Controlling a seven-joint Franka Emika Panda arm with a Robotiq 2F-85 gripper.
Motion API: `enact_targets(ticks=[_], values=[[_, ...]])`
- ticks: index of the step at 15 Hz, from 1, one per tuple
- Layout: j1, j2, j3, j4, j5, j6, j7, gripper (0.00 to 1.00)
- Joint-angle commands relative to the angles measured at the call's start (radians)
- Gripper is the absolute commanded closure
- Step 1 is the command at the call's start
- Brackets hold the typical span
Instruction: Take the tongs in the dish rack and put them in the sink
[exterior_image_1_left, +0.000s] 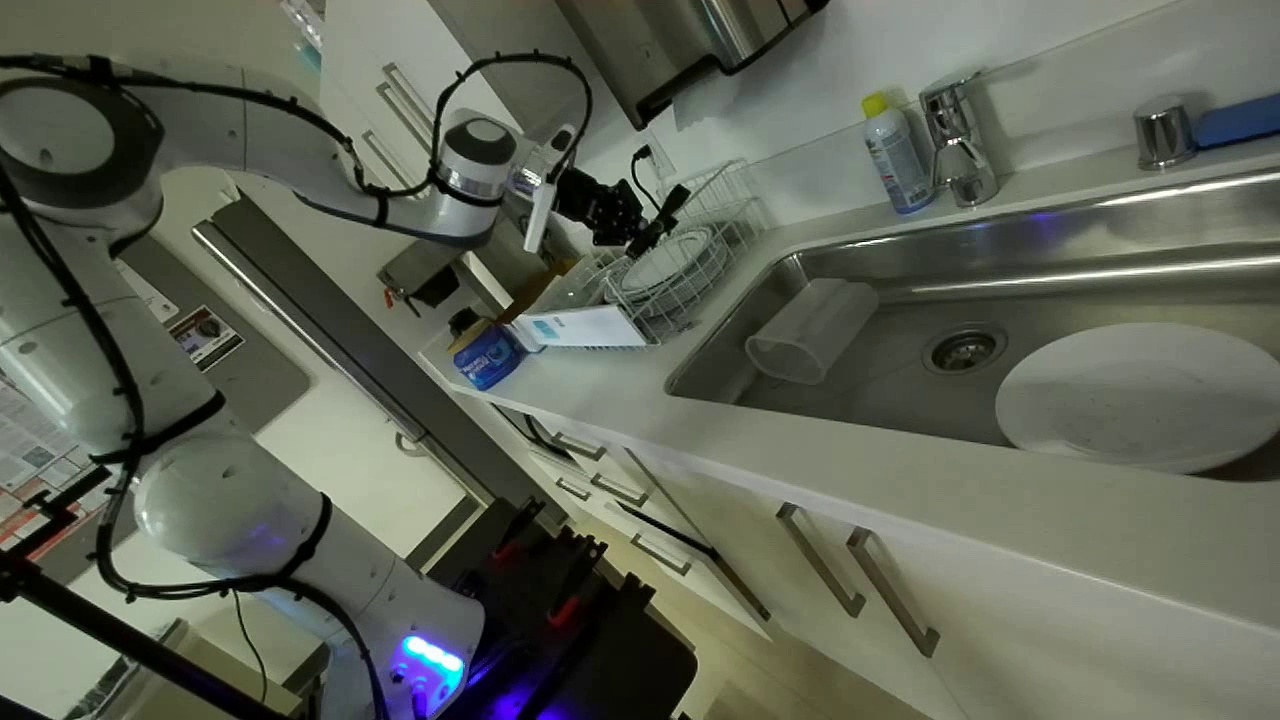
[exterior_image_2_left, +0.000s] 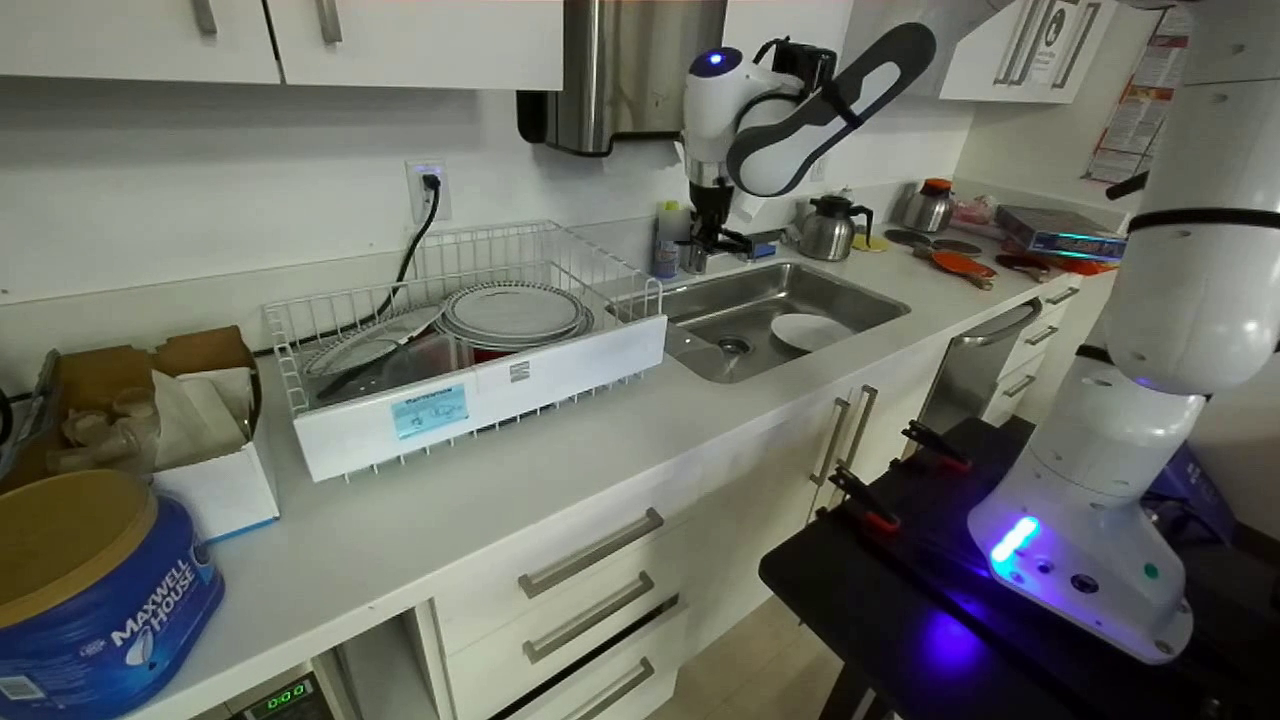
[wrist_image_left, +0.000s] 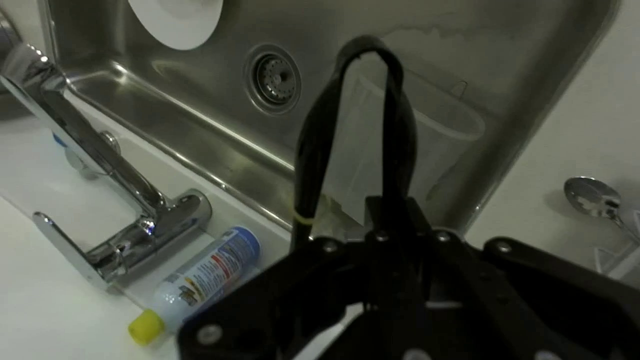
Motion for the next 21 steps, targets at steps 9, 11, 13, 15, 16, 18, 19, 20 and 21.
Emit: enact_targets(ticks=[9, 11, 13, 15, 16, 18, 19, 20, 21], values=[[-0.063, 0.11, -0.034, 0.083, 0.044, -0.048, 0.053, 0.98], [-0.081, 0.154, -0.068, 0.108, 0.036, -0.036, 0.061, 0.98], [-0.111, 0.209, -0.095, 0.135, 0.042, 0.009, 0.029, 0.98], [-0.147, 0.266, -0.102, 0.162, 0.067, 0.06, -0.035, 0.98], [-0.173, 0.297, -0.095, 0.173, 0.094, 0.104, -0.087, 0.98], [-0.218, 0.349, -0.084, 0.189, 0.162, 0.197, -0.198, 0.98], [-0.246, 0.378, -0.075, 0.198, 0.212, 0.25, -0.26, 0.98], [-0.265, 0.401, -0.068, 0.206, 0.254, 0.287, -0.32, 0.98], [-0.286, 0.426, -0.057, 0.22, 0.301, 0.306, -0.387, 0.98]])
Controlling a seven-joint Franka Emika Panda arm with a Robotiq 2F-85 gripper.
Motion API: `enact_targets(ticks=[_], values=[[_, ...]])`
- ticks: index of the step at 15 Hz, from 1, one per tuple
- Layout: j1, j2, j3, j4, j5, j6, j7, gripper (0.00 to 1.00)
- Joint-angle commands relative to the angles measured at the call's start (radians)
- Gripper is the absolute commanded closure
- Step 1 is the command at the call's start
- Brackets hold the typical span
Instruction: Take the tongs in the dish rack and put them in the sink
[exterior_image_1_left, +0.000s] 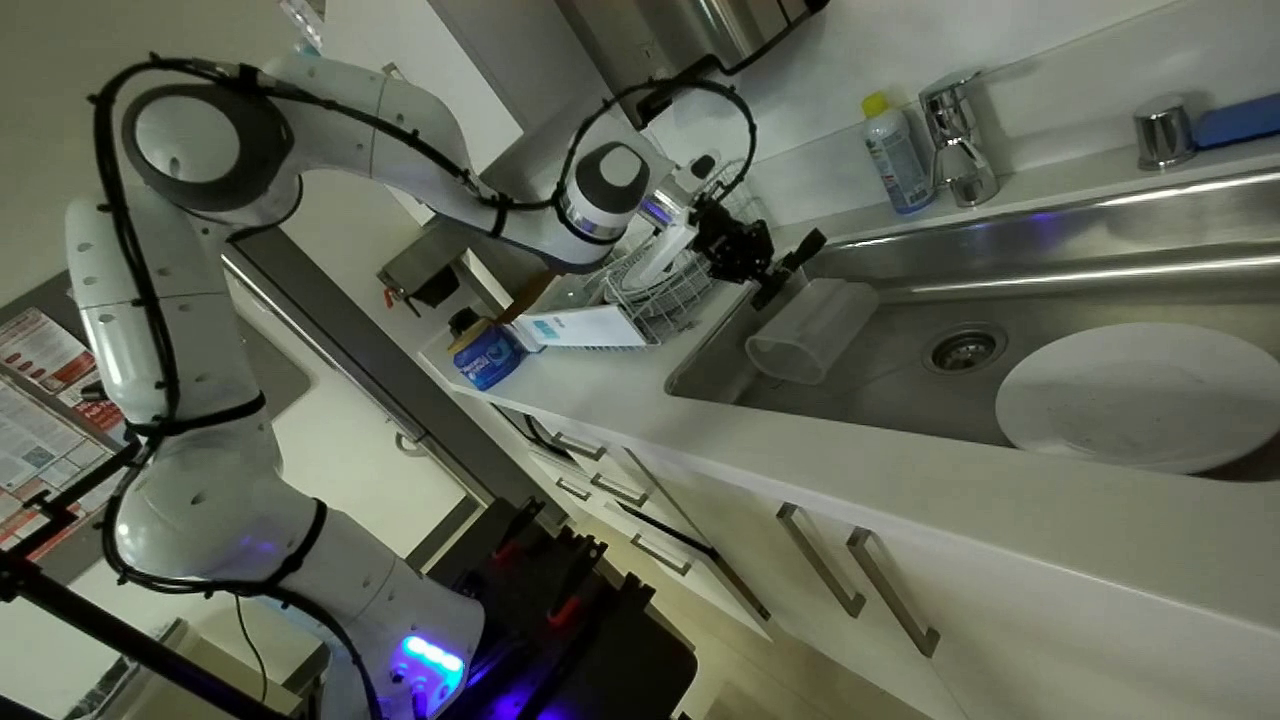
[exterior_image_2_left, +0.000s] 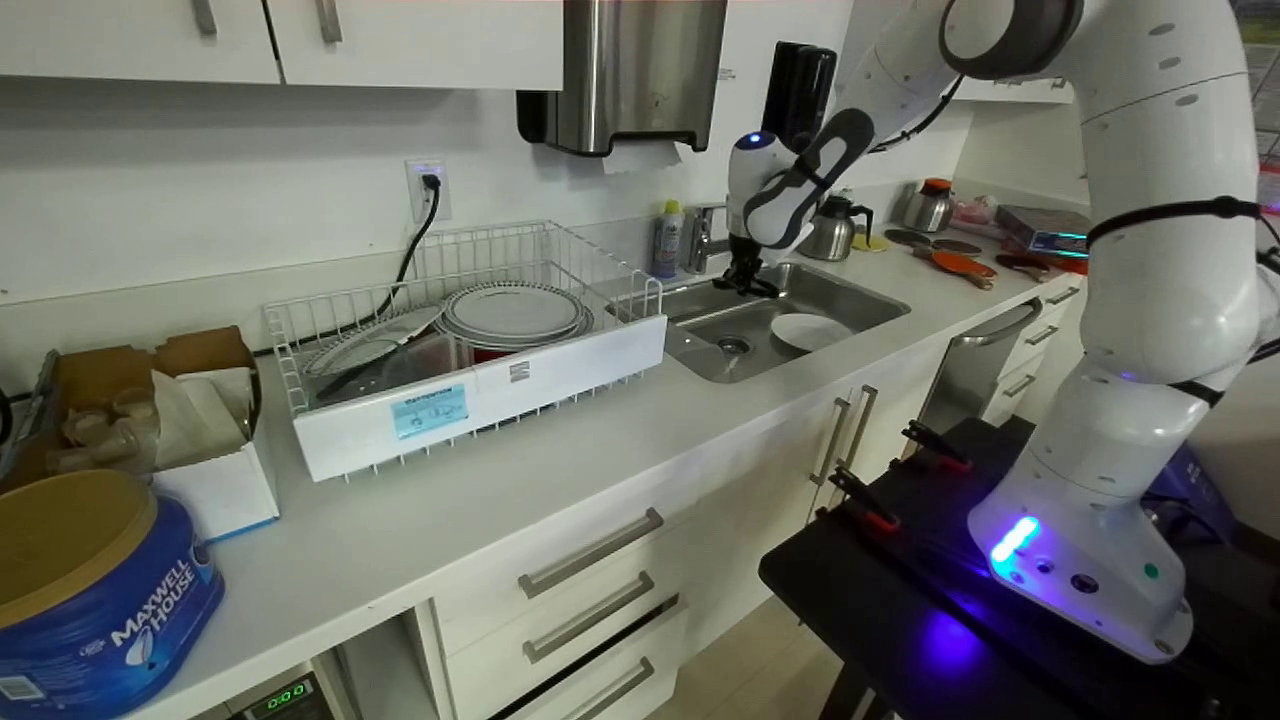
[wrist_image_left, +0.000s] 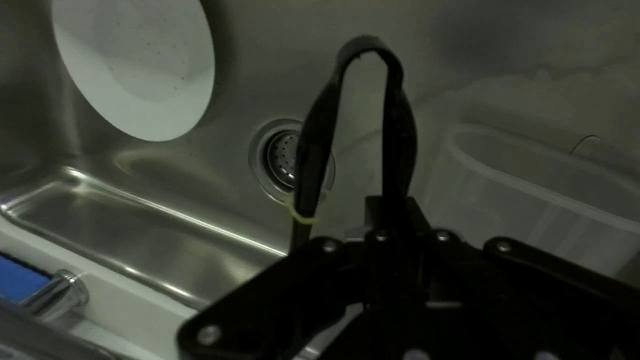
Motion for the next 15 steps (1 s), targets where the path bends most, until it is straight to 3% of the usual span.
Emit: enact_targets(ticks=[1, 2, 6, 7, 8, 12, 15], values=[[-0.056, 0.074, 0.03, 0.064, 0.123, 0.042, -0.187, 0.98], [-0.011, 0.049, -0.014, 0.022, 0.109, 0.048, -0.136, 0.9], [-0.026, 0.079, -0.005, 0.055, 0.133, 0.047, -0.179, 0.9], [-0.026, 0.079, -0.003, 0.056, 0.133, 0.047, -0.18, 0.98], [-0.033, 0.117, 0.003, 0.106, 0.164, 0.025, -0.167, 0.98], [-0.135, 0.25, 0.091, 0.242, 0.346, -0.018, -0.269, 0.98], [-0.185, 0.349, 0.127, 0.334, 0.418, -0.011, -0.331, 0.98]])
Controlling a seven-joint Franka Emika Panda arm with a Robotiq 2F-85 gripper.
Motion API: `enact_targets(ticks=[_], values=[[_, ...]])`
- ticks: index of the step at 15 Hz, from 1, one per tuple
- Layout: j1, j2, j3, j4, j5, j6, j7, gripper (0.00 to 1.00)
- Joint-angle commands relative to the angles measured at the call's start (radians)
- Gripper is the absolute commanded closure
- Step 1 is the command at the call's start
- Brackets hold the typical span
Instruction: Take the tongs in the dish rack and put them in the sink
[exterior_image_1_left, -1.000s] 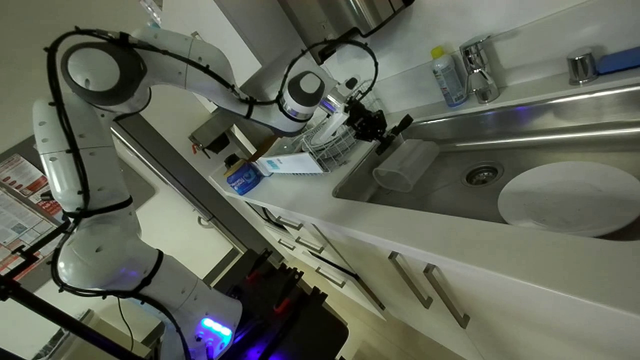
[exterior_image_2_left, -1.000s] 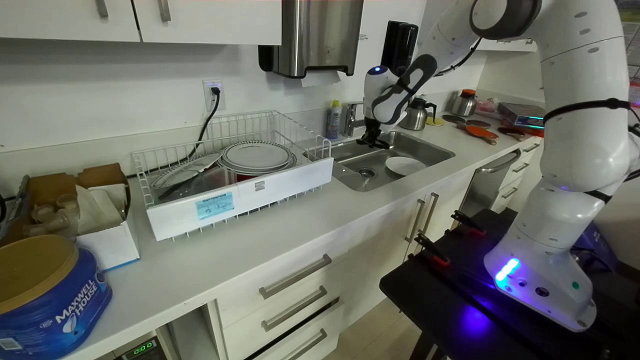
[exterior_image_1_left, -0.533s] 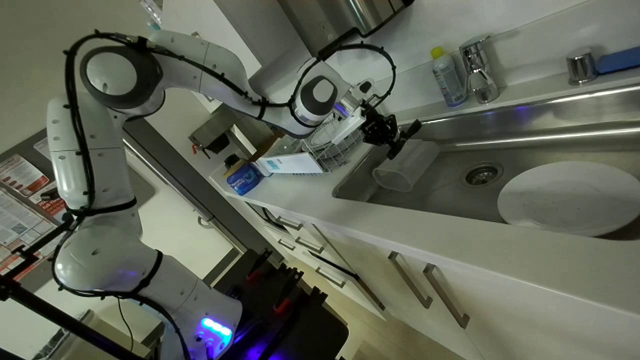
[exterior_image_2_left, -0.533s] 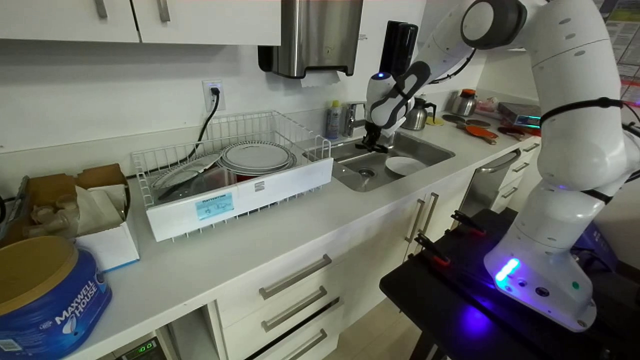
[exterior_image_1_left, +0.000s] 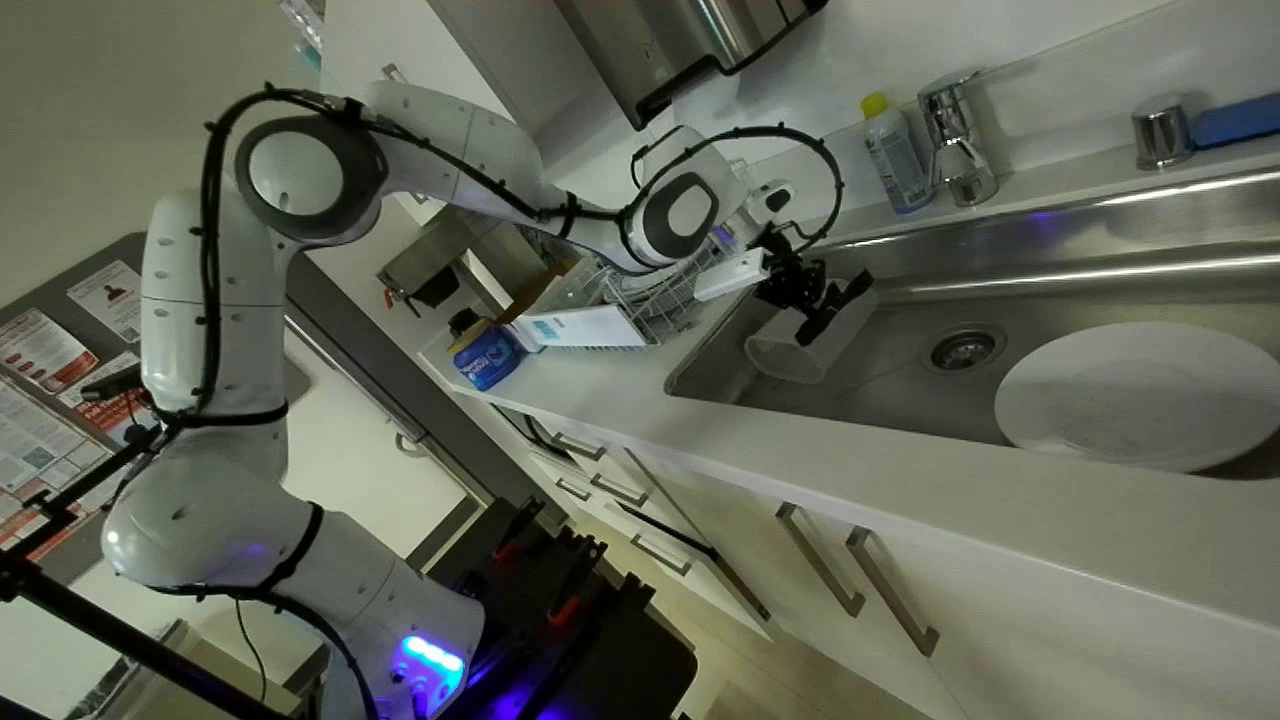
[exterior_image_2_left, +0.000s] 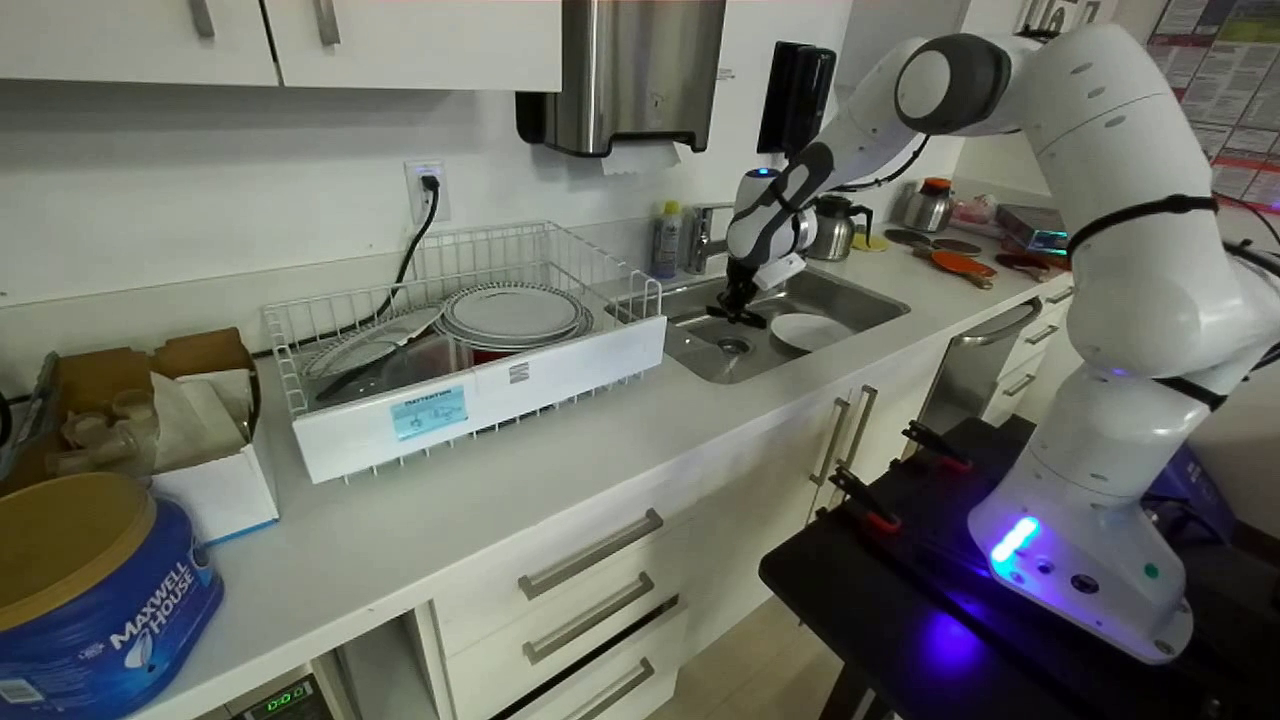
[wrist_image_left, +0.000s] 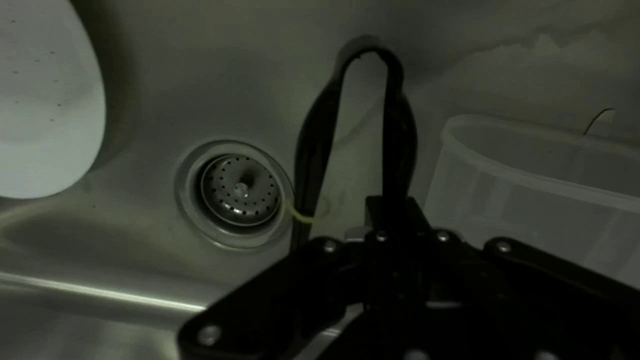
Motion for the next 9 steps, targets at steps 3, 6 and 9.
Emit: enact_targets(ticks=[3, 6, 9], values=[[-0.098, 0.191, 0.072, 0.215, 0.099, -0.032, -0.11, 0.98], [-0.12, 0.264, 0.079, 0.299, 0.116, -0.046, -0.116, 0.98], [-0.127, 0.336, 0.074, 0.388, 0.128, -0.07, -0.107, 0.98]])
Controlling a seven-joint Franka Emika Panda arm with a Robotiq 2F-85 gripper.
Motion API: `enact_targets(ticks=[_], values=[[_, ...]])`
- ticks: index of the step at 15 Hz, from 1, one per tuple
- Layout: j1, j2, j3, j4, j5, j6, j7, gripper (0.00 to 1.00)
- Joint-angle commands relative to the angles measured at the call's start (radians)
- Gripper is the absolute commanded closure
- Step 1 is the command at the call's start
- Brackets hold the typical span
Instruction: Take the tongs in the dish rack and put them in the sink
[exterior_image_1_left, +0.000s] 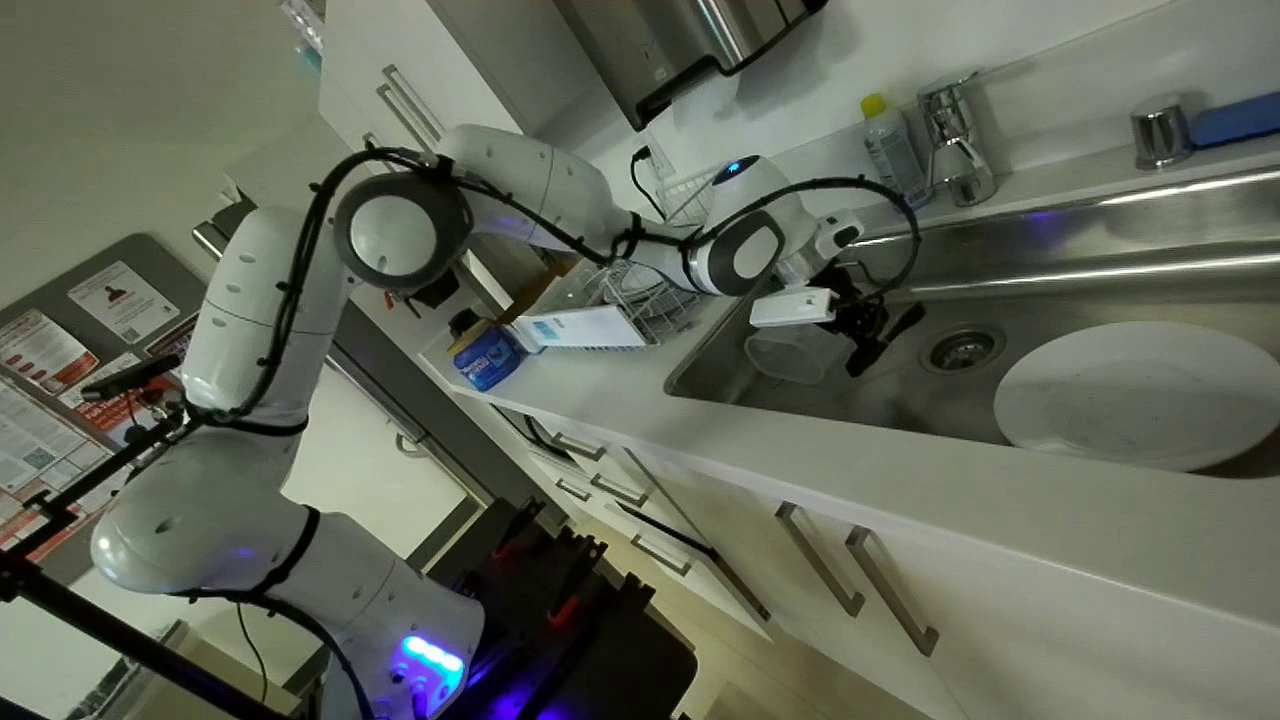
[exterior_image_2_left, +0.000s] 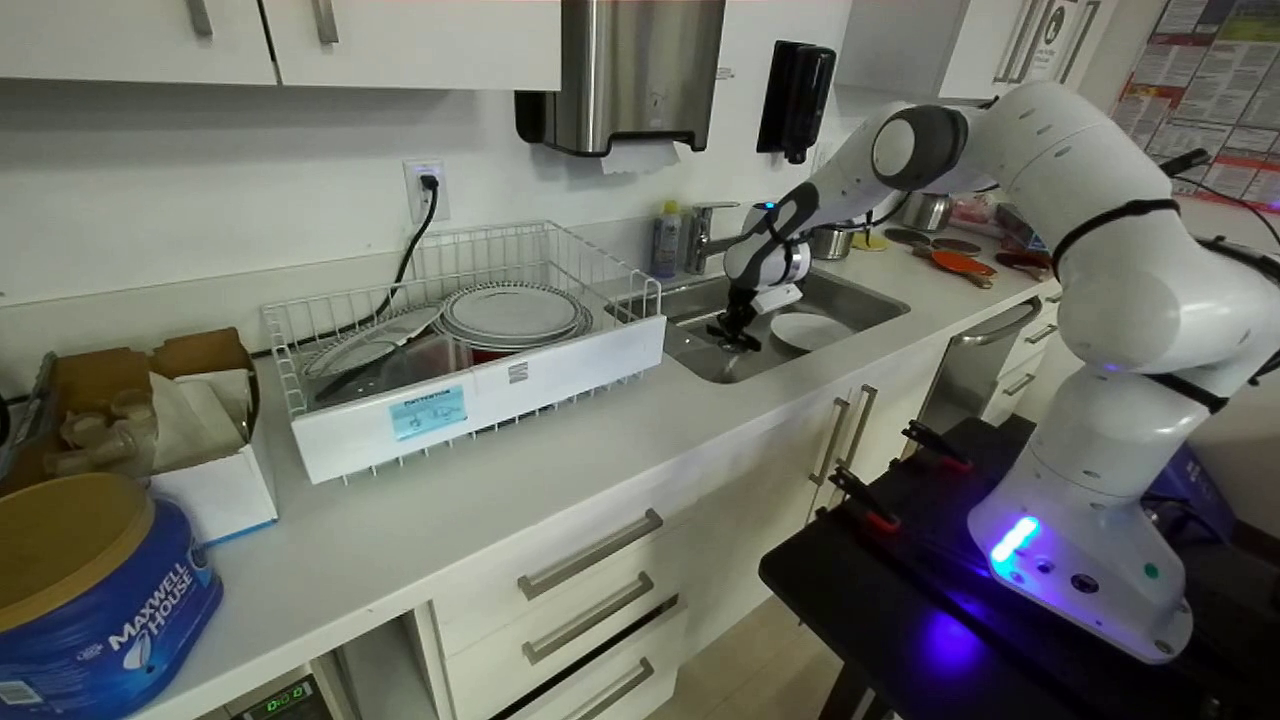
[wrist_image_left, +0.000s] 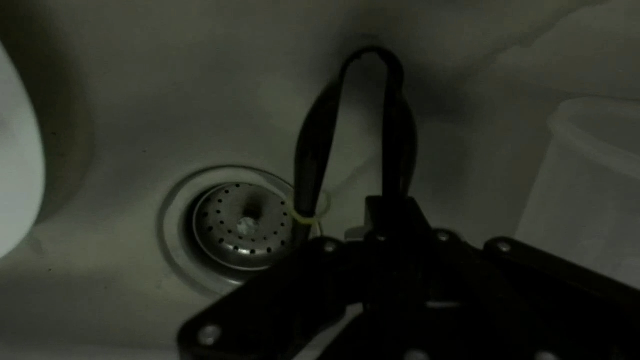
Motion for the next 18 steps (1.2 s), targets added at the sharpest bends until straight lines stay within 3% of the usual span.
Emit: enact_targets(ticks=[1, 8, 9, 10, 11, 18], values=[[-0.018, 0.094, 0.014, 0.144, 0.031, -0.072, -0.021, 0.98], [-0.004, 0.185, 0.019, 0.268, 0.027, -0.128, -0.027, 0.98], [-0.001, 0.191, 0.021, 0.277, 0.026, -0.135, -0.029, 0.92], [0.002, 0.189, 0.025, 0.276, 0.022, -0.136, -0.036, 0.65], [0.004, 0.188, 0.029, 0.28, 0.021, -0.137, -0.043, 0.64], [0.033, -0.008, 0.018, 0.072, -0.029, -0.082, -0.066, 0.12]])
